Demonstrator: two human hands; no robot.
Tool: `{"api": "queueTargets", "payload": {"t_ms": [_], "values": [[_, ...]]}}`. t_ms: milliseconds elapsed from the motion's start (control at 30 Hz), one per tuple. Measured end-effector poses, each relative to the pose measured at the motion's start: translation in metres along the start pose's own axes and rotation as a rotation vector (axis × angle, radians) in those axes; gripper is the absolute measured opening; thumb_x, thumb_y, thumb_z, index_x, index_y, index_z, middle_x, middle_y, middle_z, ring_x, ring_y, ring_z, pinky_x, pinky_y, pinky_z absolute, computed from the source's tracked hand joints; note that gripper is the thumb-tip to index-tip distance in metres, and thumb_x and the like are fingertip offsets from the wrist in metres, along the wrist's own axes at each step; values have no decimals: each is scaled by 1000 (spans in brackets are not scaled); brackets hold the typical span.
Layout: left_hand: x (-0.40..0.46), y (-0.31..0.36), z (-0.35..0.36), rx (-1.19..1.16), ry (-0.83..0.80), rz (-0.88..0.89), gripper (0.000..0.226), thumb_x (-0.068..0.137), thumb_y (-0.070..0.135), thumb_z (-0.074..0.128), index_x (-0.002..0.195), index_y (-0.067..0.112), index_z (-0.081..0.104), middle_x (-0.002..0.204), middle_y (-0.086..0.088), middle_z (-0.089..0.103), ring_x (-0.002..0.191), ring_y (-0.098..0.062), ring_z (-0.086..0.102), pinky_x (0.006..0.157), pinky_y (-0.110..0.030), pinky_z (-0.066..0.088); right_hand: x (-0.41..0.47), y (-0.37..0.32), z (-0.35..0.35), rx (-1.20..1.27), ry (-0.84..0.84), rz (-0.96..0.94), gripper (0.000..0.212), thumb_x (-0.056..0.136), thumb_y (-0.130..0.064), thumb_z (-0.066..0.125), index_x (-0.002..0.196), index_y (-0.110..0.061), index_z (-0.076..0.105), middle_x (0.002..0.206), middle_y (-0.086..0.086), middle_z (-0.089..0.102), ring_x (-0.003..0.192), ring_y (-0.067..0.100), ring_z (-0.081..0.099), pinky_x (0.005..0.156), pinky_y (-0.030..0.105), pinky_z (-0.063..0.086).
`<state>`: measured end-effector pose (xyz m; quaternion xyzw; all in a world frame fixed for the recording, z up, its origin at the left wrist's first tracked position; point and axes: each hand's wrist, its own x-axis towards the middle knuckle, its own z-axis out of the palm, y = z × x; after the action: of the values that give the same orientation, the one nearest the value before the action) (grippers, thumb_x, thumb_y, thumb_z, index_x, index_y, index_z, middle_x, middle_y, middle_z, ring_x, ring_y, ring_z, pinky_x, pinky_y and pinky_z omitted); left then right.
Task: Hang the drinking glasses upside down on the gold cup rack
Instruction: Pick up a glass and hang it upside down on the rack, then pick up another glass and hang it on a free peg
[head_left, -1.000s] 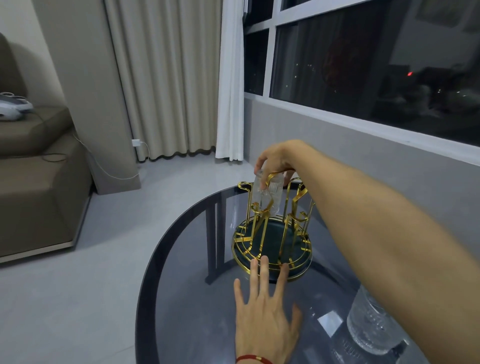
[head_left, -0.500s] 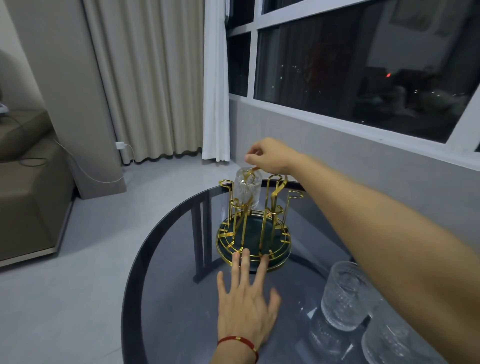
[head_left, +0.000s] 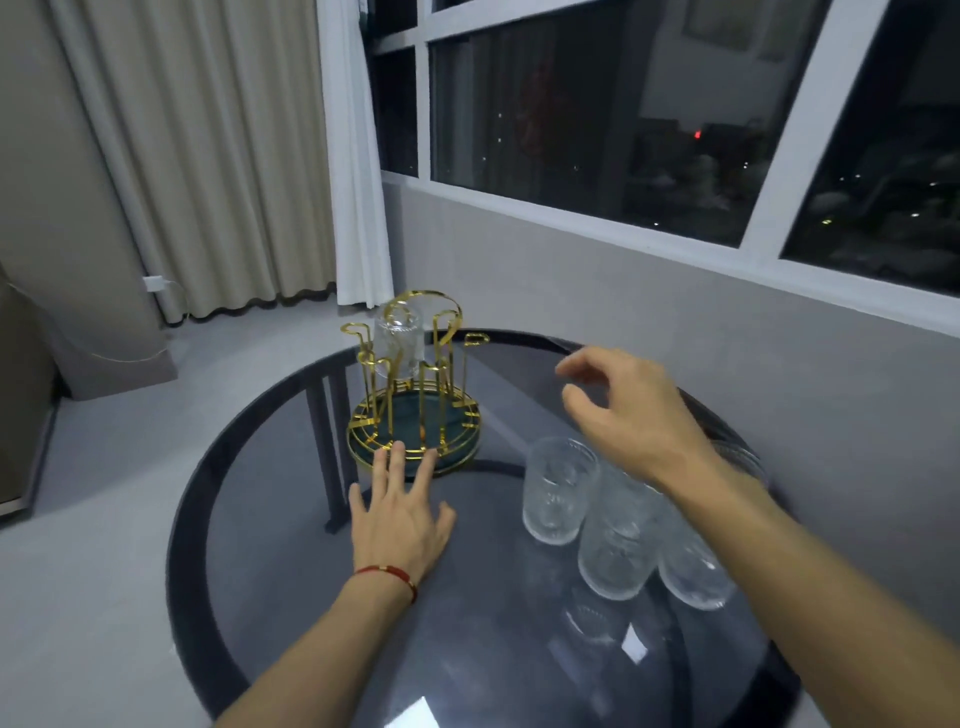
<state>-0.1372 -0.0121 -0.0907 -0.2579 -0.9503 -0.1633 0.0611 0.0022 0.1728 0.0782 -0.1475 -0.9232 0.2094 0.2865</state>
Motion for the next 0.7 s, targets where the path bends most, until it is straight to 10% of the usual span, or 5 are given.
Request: {"api": "queueTargets", "payload": {"t_ms": [133, 333, 700], "values": [[-10, 42, -9, -252, 28, 183, 82, 87, 40, 64, 159, 22, 27, 168, -8, 24, 155, -26, 13, 124, -44, 16, -62, 28, -11, 254, 241, 154, 24, 93, -7, 66, 103, -26, 78, 100, -14, 78, 92, 3, 73, 83, 15, 56], [-15, 101, -14, -915, -163, 131, 101, 71, 28, 78, 157, 30, 25, 158, 0, 40, 144, -15, 36, 114, -33, 35, -116, 38, 4, 333, 433, 184, 27, 92, 2, 64, 103, -20, 76, 101, -14, 75, 94, 3, 70, 81, 19, 56], [-6, 87, -33, -909, 34, 64, 90, 62, 35, 96, 138, 25, 50, 128, 2, 61, 119, -18, 58, 102, -40, 53, -122, 35, 15, 357, 294, 110, 29, 92, 4, 68, 105, -21, 74, 103, -9, 75, 97, 6, 69, 82, 16, 55]]}}
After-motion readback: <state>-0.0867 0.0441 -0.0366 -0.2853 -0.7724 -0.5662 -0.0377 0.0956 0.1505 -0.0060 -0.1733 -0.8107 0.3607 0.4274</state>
